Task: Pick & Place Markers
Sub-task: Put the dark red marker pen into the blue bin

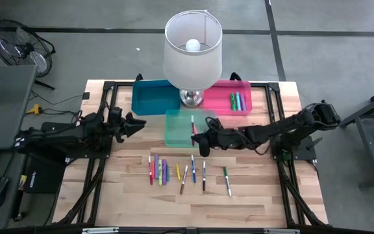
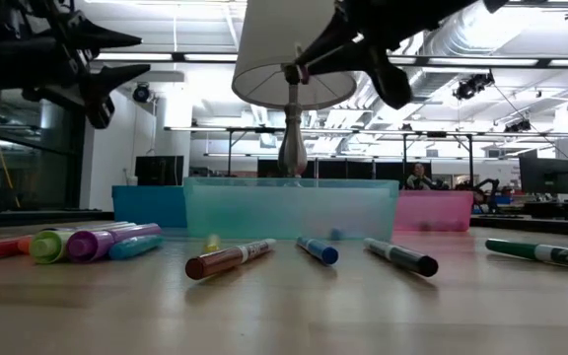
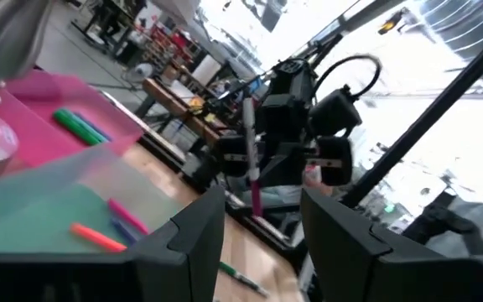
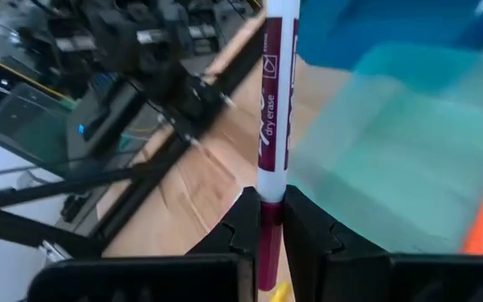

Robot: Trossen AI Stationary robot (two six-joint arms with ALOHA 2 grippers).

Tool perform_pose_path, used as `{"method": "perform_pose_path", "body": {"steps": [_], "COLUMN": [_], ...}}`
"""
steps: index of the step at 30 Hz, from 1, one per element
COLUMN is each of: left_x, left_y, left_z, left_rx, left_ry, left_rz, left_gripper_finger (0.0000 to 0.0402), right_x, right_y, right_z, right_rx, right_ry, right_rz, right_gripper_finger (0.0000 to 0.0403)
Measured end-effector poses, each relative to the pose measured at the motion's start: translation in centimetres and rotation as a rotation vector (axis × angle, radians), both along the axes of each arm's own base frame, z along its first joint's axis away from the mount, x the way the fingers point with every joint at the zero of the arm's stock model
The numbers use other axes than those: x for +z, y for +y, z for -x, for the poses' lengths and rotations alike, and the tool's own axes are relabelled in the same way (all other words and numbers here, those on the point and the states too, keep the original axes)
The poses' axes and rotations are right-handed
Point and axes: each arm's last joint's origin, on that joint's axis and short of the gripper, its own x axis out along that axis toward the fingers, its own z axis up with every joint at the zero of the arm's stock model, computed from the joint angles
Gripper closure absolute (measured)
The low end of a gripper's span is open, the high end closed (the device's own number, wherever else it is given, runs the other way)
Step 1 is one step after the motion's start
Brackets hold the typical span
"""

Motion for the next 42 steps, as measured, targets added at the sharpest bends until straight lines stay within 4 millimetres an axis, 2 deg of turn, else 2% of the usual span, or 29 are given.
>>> {"method": "perform_pose_path", "body": {"steps": [4, 11, 19, 23, 28, 32, 42], "left_x": [1.6, 4.8, 6.4, 7.4, 7.9, 7.9, 7.7], "left_y": [0.2, 0.7, 1.4, 1.6, 2.0, 2.2, 2.4], "left_z": [-1.1, -4.1, -8.9, -11.8, -15.2, -17.0, -18.4], "left_rx": [0.015, 0.005, -0.067, -0.153, -0.256, -0.301, -0.313], "left_ry": [0.032, 0.108, 0.184, 0.163, 0.179, 0.196, 0.206], "left_rz": [-0.055, -0.163, -0.202, -0.215, -0.216, -0.194, -0.170], "left_gripper_finger": [0.0246, 0.0246, 0.0246, 0.0246, 0.0246, 0.0246, 0.0246], "right_x": [0.3, 0.4, 0.6, 0.6, 0.6, 0.6, 0.5], "right_y": [-0.7, -1.1, -1.0, -1.0, -1.0, -1.0, -0.9], "right_z": [-0.2, -0.4, -0.5, -0.5, -0.4, -0.5, -0.4], "right_rx": [0.027, 0.056, 0.083, 0.091, 0.100, 0.111, 0.140], "right_ry": [-0.019, -0.030, -0.039, -0.030, -0.024, -0.021, -0.010], "right_rz": [0.019, 0.048, 0.087, 0.110, 0.132, 0.141, 0.143], "right_gripper_finger": [0.0379, 0.0379, 0.0379, 0.0379, 0.0379, 0.0379, 0.0380]}}
